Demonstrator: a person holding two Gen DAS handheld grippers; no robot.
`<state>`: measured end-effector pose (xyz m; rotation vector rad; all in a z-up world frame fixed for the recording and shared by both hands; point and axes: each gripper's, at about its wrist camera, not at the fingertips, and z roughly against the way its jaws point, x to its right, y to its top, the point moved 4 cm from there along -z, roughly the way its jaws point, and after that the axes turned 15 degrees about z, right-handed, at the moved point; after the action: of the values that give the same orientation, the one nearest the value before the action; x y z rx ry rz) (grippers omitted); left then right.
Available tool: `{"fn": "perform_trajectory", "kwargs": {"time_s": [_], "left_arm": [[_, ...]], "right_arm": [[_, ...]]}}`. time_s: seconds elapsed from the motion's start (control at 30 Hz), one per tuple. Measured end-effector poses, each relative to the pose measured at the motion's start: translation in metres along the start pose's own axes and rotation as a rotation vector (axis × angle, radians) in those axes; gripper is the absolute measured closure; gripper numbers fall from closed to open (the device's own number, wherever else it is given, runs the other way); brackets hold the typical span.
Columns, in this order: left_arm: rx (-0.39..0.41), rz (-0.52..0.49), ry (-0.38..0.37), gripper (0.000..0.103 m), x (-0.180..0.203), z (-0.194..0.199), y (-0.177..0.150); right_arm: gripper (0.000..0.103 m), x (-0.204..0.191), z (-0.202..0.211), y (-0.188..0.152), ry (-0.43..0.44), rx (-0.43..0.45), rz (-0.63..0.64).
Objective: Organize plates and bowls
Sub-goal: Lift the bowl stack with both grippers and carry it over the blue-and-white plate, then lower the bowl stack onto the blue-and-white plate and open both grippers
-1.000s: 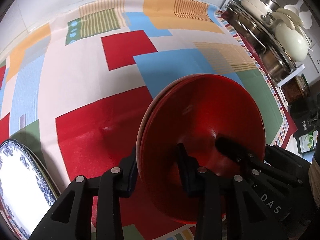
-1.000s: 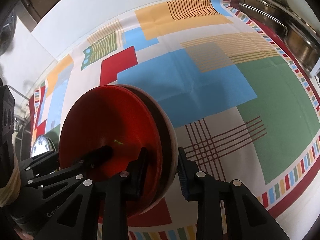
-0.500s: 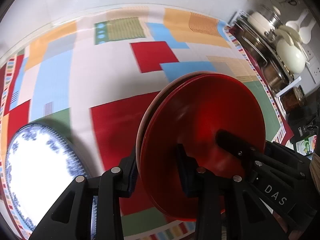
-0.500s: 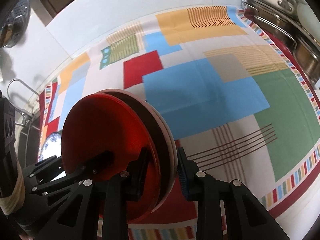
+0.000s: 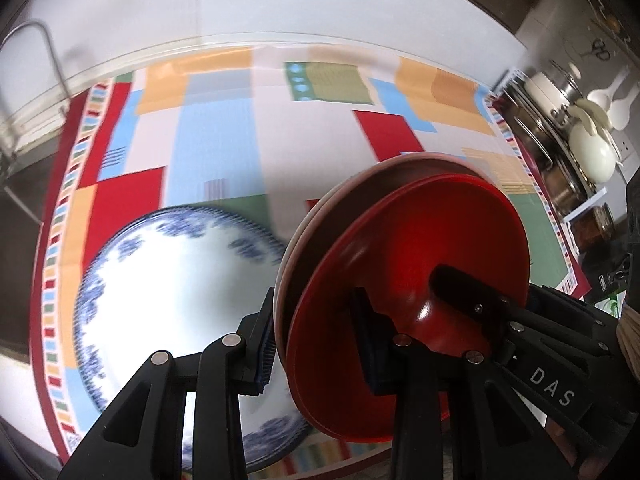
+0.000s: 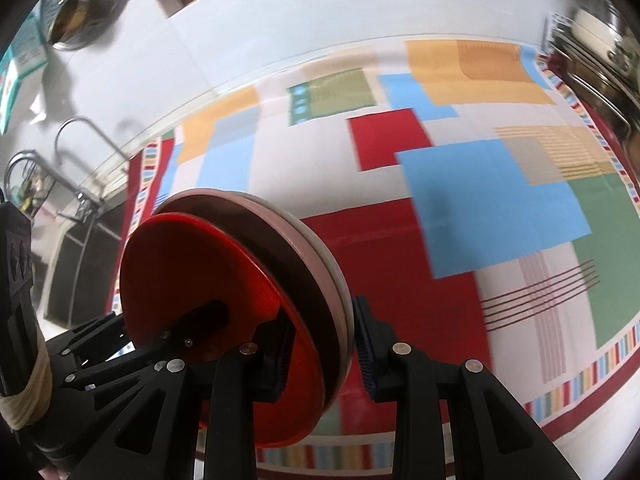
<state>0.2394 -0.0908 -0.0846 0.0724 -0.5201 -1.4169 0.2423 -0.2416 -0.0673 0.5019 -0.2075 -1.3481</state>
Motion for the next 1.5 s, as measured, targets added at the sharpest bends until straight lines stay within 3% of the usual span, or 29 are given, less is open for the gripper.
{"fn": "perform_trajectory", "kwargs": {"time_s": [0.43, 0.67, 1.1, 1.5], "left_arm": [[0.021, 0.105, 0.048, 0.069, -0.091, 0.030, -0.009], [-0.002, 0.128, 0.058, 0.069, -0.120, 0.031, -0.014], [-0.054, 0.121, 0.047, 0.069, -0.136, 0.017, -0.012], [-0.070, 0.112, 0.031, 0.070, -0.135, 0.004, -0.004]], "right_arm": [[0.073, -0.093, -0.021, -0.005, 0.085, -0.045, 0.097], [0.073, -0.123, -0.034, -0.009, 0.111, -0.082, 0.112], [0.073, -0.136, -0.056, -0.015, 0.125, -0.162, 0.078], [0.073, -0.134, -0.065, -0.012, 0.100, -0.162, 0.083]]}}
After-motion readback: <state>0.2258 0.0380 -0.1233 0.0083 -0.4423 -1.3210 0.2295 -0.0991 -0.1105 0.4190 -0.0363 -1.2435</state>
